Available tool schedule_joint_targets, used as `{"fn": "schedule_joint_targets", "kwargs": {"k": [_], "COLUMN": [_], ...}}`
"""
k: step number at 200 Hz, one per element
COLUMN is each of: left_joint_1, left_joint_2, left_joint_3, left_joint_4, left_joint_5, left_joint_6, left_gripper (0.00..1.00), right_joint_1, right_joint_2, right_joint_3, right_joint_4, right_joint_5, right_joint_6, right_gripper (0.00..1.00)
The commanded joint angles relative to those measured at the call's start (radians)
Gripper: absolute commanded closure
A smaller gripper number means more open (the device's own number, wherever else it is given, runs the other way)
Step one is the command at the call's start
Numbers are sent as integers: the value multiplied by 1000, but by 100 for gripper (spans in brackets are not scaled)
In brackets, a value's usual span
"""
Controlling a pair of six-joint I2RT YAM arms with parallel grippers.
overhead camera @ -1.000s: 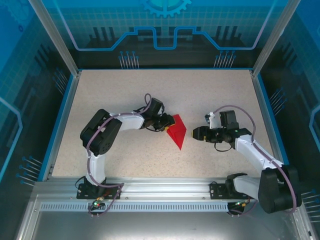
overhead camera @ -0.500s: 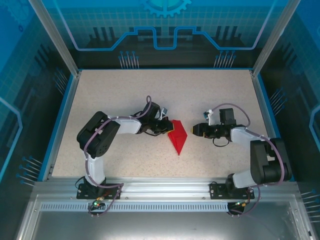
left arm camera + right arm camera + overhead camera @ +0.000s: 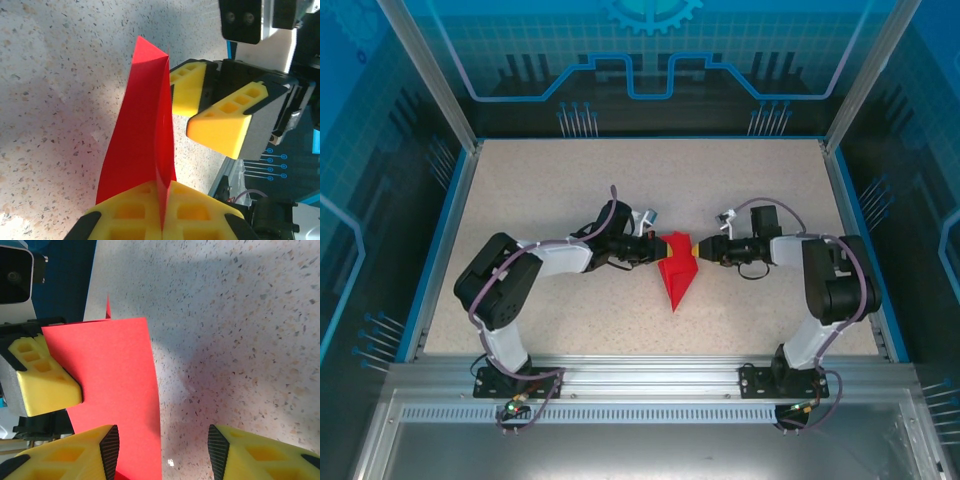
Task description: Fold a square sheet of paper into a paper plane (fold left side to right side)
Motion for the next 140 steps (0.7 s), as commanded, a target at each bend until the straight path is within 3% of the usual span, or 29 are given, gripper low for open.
{"fn": "schedule_joint_targets", "kwargs": {"k": [1,48,101,128,140], "left_joint_1": [-4,-4,-3,2,9], "left_joint_2": [-17,17,106,118,108], "left_joint_3": [-16,-8,10,12,12], "left_joint_4": [34,49,89,67,27], "left_joint_5": [41,47,53,29,9], "left_joint_6": [37,25,-3,10,26], "left_gripper": [100,100,100,87,72], "right_joint_1": [14,23,27,26,27], "right_joint_2": [32,34,9,0,-7], "right_joint_3": [33,7,-17,-16,-15], "right_joint_4": [25,62,24,-24,-44], "right_joint_5": [-74,-91,-58,-15,4], "right_joint_6": [21,55,42,30,31], "right_gripper": [49,59,95,100,100]}}
